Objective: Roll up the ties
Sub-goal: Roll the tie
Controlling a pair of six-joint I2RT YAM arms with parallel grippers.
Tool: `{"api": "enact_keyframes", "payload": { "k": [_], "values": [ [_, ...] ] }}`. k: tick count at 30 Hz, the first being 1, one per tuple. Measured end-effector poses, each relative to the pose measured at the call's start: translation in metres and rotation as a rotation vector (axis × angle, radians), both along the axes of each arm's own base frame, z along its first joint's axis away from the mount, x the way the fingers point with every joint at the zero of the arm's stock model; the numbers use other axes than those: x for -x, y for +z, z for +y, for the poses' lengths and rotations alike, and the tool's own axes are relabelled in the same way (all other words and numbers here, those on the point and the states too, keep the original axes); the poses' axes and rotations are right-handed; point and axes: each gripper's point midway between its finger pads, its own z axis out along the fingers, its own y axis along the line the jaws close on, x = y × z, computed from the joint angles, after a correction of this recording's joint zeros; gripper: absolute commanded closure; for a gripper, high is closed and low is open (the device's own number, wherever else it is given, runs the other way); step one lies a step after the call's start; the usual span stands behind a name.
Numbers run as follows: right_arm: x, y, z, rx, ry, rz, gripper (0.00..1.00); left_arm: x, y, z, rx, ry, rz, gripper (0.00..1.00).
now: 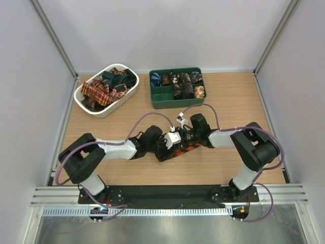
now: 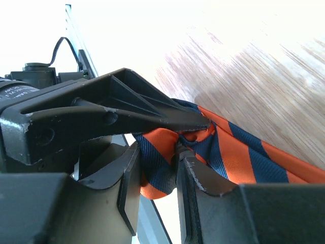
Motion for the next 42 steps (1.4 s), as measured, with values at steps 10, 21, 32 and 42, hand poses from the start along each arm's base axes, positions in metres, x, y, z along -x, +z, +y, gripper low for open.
{"api": "enact_keyframes", "payload": {
  "k": [10,21,32,42],
  "values": [
    [-0.005,-0.003,-0.009,0.057,-0.058,-0.01,0.43,-0.001,-0.002,-0.006,-0.023,-0.018,0.002,0.71],
    [-0.016,0.002,-0.056,0.148,-0.246,-0.026,0.32,-0.002,-0.001,-0.014,-0.022,-0.019,-0.01,0.73],
    [-0.029,-0.021,-0.128,0.452,-0.543,0.002,0.62,-0.003,-0.001,-0.013,-0.024,-0.004,-0.004,0.74],
    [-0.037,-0.032,-0.137,0.509,-0.616,0.042,0.69,-0.004,-0.001,-0.012,-0.03,0.012,0.004,0.74]
  ]
}}
